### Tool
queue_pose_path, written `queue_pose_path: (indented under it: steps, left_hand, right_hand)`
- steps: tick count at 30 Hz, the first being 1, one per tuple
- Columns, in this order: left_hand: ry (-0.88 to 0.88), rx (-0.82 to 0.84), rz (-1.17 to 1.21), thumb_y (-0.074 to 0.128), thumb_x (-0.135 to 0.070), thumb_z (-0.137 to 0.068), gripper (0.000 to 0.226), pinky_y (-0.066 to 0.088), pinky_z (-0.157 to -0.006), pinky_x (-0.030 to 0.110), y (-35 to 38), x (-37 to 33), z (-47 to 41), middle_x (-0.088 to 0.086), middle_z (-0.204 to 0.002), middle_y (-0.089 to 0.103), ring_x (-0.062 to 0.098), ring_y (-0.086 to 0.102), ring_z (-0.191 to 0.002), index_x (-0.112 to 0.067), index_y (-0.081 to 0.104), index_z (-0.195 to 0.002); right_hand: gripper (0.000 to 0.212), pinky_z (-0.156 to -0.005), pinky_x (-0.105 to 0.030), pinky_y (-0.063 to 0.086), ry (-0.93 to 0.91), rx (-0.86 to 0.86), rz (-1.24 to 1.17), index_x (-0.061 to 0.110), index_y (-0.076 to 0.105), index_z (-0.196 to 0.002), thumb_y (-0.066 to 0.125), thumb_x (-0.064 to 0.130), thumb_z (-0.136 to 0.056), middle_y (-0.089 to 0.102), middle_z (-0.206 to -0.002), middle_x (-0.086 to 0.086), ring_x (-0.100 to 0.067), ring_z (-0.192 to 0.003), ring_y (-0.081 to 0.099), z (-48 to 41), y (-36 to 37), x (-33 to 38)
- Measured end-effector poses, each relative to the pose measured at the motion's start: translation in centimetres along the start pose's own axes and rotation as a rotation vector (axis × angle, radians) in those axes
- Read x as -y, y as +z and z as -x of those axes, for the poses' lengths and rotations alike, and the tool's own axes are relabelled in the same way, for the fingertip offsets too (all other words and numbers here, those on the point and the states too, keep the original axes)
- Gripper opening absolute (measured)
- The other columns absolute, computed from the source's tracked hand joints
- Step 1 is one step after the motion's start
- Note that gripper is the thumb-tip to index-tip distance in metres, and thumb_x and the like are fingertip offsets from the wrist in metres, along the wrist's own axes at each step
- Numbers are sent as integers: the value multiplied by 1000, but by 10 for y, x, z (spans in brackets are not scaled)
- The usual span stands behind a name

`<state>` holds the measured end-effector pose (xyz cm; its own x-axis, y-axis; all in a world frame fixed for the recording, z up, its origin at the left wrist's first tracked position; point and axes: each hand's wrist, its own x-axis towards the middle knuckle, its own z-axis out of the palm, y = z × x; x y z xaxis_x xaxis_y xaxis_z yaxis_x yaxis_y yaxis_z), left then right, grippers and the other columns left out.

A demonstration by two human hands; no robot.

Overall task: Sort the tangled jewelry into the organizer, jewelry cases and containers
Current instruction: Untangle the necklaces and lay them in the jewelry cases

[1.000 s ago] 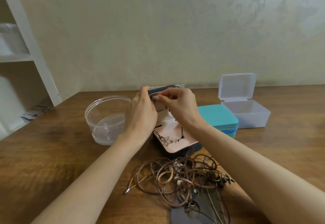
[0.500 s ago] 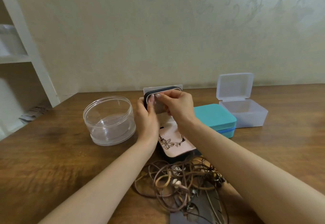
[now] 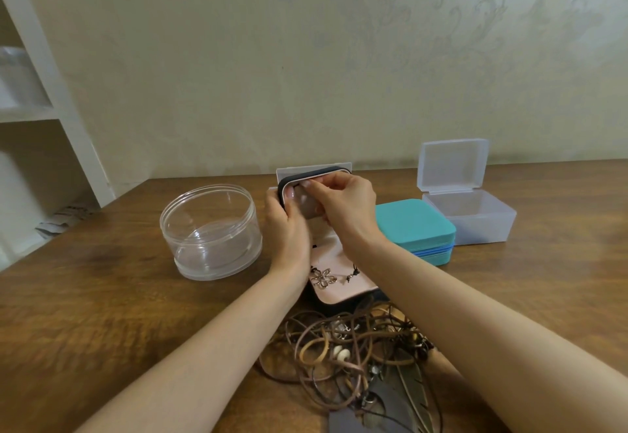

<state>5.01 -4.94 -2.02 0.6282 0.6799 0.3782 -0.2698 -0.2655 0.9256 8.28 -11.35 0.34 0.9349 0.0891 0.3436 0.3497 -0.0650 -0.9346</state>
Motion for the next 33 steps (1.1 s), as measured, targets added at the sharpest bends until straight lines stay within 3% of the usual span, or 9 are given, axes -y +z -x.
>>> queue_pose_path:
  steps: [8, 13, 17, 21, 24, 27, 33]
  left_hand:
    - [10, 91, 104, 30, -20, -103, 17, 39, -60, 0, -3, -4, 8, -14, -91, 53, -7, 50, -80, -17, 45, -109]
    - [-3, 108, 86, 27, -18, -103, 27, 43, -65, 9, -4, -1, 9, -1, -103, 54, -1, 51, -84, -7, 40, -124]
    - [-22, 109, 70, 27, -13, -102, 27, 42, -65, 14, -5, -3, 8, 2, -108, 52, 1, 50, -85, -8, 39, -125]
    - [-47, 115, 69, 26, -11, -101, 29, 40, -76, 20, -6, -4, 8, 3, -115, 51, 13, 51, -99, -9, 37, -129]
    - [-32, 111, 52, 26, -13, -102, 30, 42, -65, 5, -5, -3, 9, 0, -115, 50, 5, 51, -93, -9, 37, -130]
    - [-15, 107, 49, 29, -14, -102, 27, 38, -61, -3, -3, -1, 8, -2, -110, 51, -4, 48, -85, -9, 41, -126]
    - [32, 121, 36, 30, -19, -103, 15, 38, -61, 0, -4, -2, 13, -15, -90, 47, -9, 48, -77, -16, 42, -110]
  right_hand:
    - [22, -73, -43, 57, 34, -17, 52, 23, 62, -61, 72, 30, -80, 65, -61, 4, -19, -71, 66, 0, 0, -2]
    - [18, -76, -48, 56, 59, 52, 124, 23, 60, -64, 64, 24, -82, 67, -68, -1, -26, -77, 67, -1, 1, -6]
    - [11, -73, -48, 57, 72, 135, 179, 22, 64, -67, 59, 18, -77, 70, -72, -4, -28, -77, 68, -1, 1, -11]
    - [12, -72, -45, 58, 86, 184, 191, 20, 66, -68, 60, 16, -78, 70, -71, -4, -25, -74, 68, -3, -1, -12]
    - [12, -55, -26, 52, 20, 178, 116, 13, 66, -73, 62, 14, -84, 62, -57, 1, -4, -49, 59, -2, -6, -8]
    - [13, -44, -15, 40, -62, 108, 24, 9, 65, -78, 65, 17, -88, 57, -53, 3, 0, -37, 48, -1, -7, -5]
    - [18, -54, -26, 42, -28, 37, 16, 13, 65, -71, 69, 24, -84, 57, -51, 5, -3, -44, 49, -3, -2, -7]
